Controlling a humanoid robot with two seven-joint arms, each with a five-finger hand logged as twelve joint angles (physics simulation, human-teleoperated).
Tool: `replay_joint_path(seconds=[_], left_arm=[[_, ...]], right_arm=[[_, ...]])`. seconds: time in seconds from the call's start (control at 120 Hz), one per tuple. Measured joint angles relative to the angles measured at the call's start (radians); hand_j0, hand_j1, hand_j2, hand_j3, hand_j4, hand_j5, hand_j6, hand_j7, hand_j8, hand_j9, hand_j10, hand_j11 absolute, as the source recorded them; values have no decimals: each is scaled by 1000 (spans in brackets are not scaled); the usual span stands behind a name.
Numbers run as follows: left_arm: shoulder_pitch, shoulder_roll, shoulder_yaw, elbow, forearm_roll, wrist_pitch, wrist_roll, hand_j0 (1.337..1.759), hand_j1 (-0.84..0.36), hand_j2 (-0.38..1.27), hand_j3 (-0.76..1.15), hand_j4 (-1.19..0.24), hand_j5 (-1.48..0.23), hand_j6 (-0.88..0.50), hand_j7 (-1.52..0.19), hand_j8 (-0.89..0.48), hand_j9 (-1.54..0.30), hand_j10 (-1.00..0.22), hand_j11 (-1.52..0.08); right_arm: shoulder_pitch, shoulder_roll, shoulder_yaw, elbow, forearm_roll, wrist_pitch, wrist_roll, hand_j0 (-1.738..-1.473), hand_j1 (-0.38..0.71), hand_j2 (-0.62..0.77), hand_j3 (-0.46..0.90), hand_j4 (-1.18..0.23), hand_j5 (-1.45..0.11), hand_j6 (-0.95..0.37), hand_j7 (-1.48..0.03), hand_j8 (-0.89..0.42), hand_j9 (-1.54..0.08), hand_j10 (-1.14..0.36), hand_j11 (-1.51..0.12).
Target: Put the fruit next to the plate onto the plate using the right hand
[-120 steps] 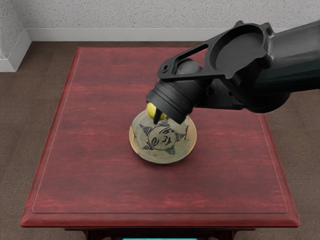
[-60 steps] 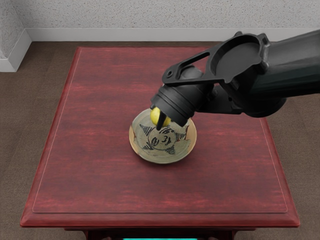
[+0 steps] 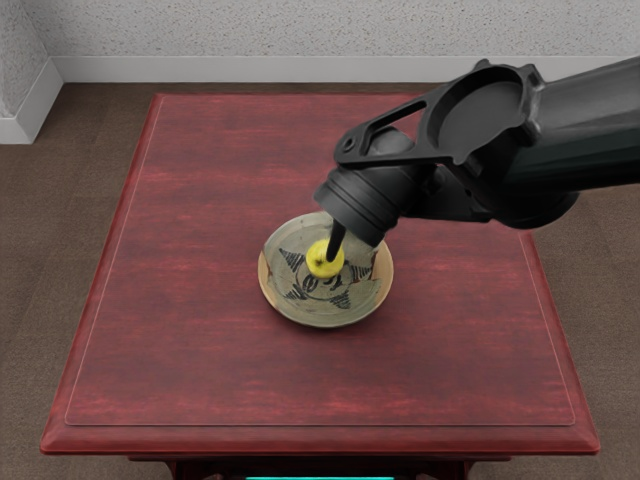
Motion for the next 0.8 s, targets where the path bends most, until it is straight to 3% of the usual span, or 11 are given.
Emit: replay_joint_path(seconds=[0.192,0.45,0.6,0.8], left_arm=[[-1,0,0,0,0,0,0,1658,69,47,0,-234,-304,-234,-304,-234,-304,-234,-304],[-1,0,0,0,0,0,0,1658,69,47,0,-234,-304,-234,-304,-234,-304,-234,-304],[0,0,0,0,0,0,0,1658,69,47,0,-234,-304,-234,-304,-234,-304,-234,-304],[-1,0,0,0,0,0,0,1658,69,47,0,-234,-304,-234,-304,-234,-304,-234,-304]], right_arm=[[11,0,-30,-56,-2,0,0,-1658,-217,-7,0,-117,-156,-102,-153,-100,-154,-131,-155],[32,0,-57,-116,-20,0,0,-1658,-272,-8,0,-66,-87,-63,-86,-62,-86,-70,-86],[35,-3,27,-142,-25,0,0,-1658,-283,-8,0,-57,-74,-56,-73,-55,-73,-59,-73],[10,-130,207,-161,-25,0,0,-1658,-289,-9,0,-52,-66,-52,-66,-51,-66,-52,-66]])
